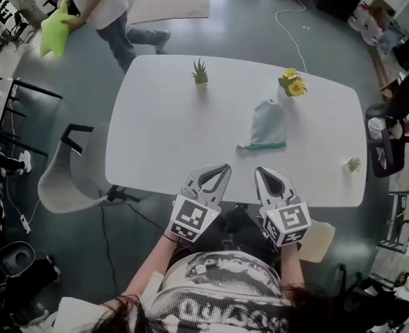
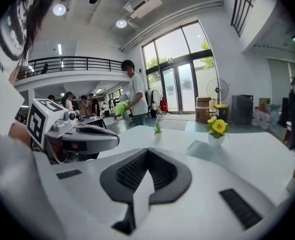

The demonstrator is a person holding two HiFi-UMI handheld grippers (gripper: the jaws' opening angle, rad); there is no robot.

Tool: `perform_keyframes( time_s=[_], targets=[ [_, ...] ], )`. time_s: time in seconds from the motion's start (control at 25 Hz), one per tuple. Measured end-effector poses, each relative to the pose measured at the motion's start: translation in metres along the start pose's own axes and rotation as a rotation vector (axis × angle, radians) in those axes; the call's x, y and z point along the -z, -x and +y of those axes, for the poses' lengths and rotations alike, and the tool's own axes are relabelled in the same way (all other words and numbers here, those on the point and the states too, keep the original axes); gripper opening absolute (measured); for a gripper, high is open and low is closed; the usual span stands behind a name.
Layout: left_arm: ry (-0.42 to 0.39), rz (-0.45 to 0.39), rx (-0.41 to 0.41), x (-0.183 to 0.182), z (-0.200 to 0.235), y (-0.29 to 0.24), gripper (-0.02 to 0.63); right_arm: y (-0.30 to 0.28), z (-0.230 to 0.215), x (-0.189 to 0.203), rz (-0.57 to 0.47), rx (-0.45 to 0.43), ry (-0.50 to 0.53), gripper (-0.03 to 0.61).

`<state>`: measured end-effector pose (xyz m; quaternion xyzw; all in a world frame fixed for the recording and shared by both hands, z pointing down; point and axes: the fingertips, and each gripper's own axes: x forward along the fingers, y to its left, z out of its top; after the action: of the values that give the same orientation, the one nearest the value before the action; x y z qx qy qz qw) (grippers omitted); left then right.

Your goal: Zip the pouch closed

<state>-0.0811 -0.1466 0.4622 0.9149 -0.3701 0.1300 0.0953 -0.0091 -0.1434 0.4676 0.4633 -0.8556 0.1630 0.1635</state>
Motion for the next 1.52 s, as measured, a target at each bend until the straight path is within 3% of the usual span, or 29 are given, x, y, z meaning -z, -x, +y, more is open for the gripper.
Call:
perform_keyframes(
  time_s=[0.28, 0.48, 0.6, 0.64, 1.0, 1.32, 1.52],
  targets=[
    [0.002, 0.024, 0.047, 0.021, 0.013, -0.036, 0.014, -0.027, -0.024, 0.025, 0.078, -0.009, 0.005, -0.008],
    [-0.048, 0.102, 0.097, 0.050, 0.020, -0.067, 0.022, -0.057, -0.035, 0.051, 0.145, -0.055, 0.023, -0.006],
    [-0.080, 0.157, 0.139, 0.067, 0.021, -0.084, 0.134, -0.074, -0.042, 0.068, 0.196, -0.077, 0.020, 0.021],
    [-0.089, 0.179, 0.150, 0.074, 0.022, -0.089, 0.137, -0.080, -0.044, 0.075, 0.215, -0.084, 0.019, 0.028],
    [-0.208, 0.360, 0.243, 0.128, 0.033, -0.127, 0.126, -0.116, -0.054, 0.125, 0.371, -0.114, 0.006, 0.074],
    [-0.299, 0.456, 0.338, 0.150, 0.037, -0.153, 0.123, -0.133, -0.058, 0.145, 0.461, -0.122, 0.013, 0.074],
    [-0.345, 0.483, 0.386, 0.156, 0.033, -0.163, 0.079, -0.138, -0.056, 0.152, 0.492, -0.114, 0.028, 0.069]
  ],
)
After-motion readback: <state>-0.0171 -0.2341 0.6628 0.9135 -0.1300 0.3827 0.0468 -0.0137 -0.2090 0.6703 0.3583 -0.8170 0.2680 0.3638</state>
